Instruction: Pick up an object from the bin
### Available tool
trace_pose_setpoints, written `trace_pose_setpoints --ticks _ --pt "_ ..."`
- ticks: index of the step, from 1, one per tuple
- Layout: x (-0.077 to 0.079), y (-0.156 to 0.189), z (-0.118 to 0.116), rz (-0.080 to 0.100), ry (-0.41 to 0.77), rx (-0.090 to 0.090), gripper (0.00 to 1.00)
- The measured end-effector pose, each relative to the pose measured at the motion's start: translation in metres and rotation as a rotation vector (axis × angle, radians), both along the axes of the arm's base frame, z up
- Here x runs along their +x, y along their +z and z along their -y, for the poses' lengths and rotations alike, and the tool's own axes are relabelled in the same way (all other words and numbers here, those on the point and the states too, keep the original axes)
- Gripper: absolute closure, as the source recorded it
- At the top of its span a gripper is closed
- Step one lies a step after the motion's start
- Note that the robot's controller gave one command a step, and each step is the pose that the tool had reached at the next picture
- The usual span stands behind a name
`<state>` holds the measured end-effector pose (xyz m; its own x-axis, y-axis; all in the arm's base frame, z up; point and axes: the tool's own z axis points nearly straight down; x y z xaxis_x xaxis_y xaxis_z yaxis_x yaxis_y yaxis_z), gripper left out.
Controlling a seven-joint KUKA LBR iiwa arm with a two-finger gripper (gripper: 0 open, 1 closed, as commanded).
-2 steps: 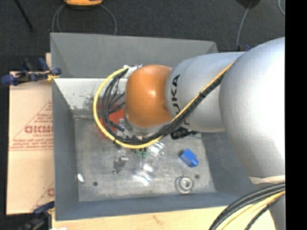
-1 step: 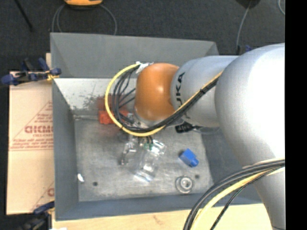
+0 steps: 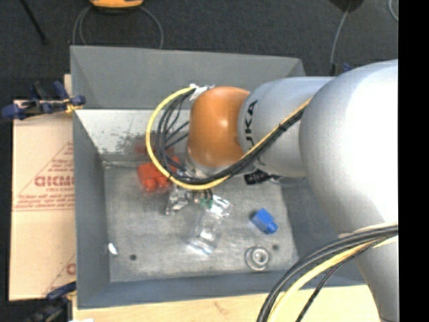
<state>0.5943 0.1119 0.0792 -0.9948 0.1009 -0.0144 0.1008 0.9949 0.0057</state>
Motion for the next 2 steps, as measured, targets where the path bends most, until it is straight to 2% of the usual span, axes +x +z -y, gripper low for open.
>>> trace_pose_setpoints --ticks 1,2 --pt "-0.016 0.039 0.040 -0.009 0.208 -0.008 1.00" --pt "-0.016 0.184 0.047 -0.002 0.227 -0.007 1.00"
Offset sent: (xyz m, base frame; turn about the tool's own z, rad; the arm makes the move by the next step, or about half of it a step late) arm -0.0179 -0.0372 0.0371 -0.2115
